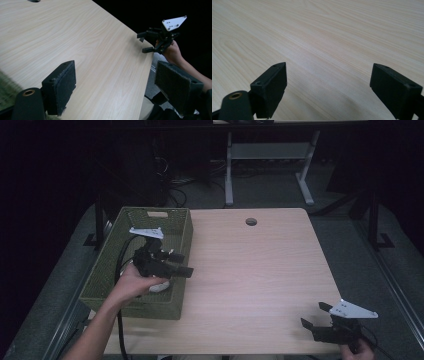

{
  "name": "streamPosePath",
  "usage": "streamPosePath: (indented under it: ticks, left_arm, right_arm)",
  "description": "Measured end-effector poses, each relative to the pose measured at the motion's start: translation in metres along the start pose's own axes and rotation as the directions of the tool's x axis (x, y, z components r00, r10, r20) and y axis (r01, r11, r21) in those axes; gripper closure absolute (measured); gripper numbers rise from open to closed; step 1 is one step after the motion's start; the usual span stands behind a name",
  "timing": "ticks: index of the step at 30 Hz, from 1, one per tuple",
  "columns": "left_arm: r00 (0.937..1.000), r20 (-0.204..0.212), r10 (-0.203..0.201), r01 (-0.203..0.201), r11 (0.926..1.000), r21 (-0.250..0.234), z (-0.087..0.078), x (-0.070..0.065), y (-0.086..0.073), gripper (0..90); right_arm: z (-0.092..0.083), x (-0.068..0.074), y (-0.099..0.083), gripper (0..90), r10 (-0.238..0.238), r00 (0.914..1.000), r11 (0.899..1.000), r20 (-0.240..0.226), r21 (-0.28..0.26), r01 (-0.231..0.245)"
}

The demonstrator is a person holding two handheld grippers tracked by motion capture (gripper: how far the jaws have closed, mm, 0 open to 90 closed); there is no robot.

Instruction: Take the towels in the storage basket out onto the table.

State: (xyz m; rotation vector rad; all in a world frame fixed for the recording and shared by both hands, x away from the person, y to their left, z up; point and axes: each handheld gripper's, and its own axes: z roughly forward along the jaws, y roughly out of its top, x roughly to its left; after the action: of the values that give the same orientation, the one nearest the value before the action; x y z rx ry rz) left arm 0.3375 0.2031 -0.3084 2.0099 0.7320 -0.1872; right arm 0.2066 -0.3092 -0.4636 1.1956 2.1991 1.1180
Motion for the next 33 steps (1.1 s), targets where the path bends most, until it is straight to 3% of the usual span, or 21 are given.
streamPosePath:
  ticks: [6, 15, 21, 24, 27, 29, 33]
  left_arm:
    - [0.9994, -0.032, -0.011, 0.01, 0.9998, -0.016, -0.018, 0.011, -0.006, 17.5]
    - [0.9952, -0.087, -0.044, 0.042, 0.9986, -0.032, -0.033, 0.029, -0.019, 17.6]
    - [0.992, -0.112, -0.057, 0.055, 0.9982, -0.023, -0.037, 0.038, -0.022, 17.7]
    - [0.9872, -0.145, -0.067, 0.068, 0.9977, 0.002, -0.037, 0.044, -0.024, 17.7]
    - [0.9852, -0.152, -0.079, 0.081, 0.9967, 0.004, -0.039, 0.049, -0.026, 17.8]
    - [0.983, -0.147, -0.11, 0.111, 0.9938, 0.0, -0.043, 0.055, -0.03, 18.0]
    - [0.9803, -0.155, -0.122, 0.123, 0.9924, -0.004, -0.047, 0.059, -0.033, 18.0]
  right_arm:
    - [-0.002, 0.001, 0.0, 13.9, -0.002, 1.0, 1.0, -0.003, -0.003, 0.002]
    - [-0.005, -0.001, 0.0, 13.8, 0.002, 1.0, 1.0, 0.008, -0.01, -0.002]
    - [-0.004, -0.002, -0.001, 13.8, 0.012, 0.9999, 1.0, 0.007, -0.008, -0.012]
    - [-0.005, 0.0, 0.0, 13.9, 0.002, 1.0, 1.0, 0.002, -0.009, -0.002]
    - [-0.004, 0.001, 0.0, 13.8, -0.001, 1.0, 1.0, 0.0, -0.008, 0.001]
    - [-0.003, 0.0, 0.0, 13.8, -0.004, 1.0, 1.0, 0.0, -0.005, 0.004]
    - [-0.004, 0.002, 0.0, 13.9, -0.009, 1.0, 1.0, -0.004, -0.004, 0.009]
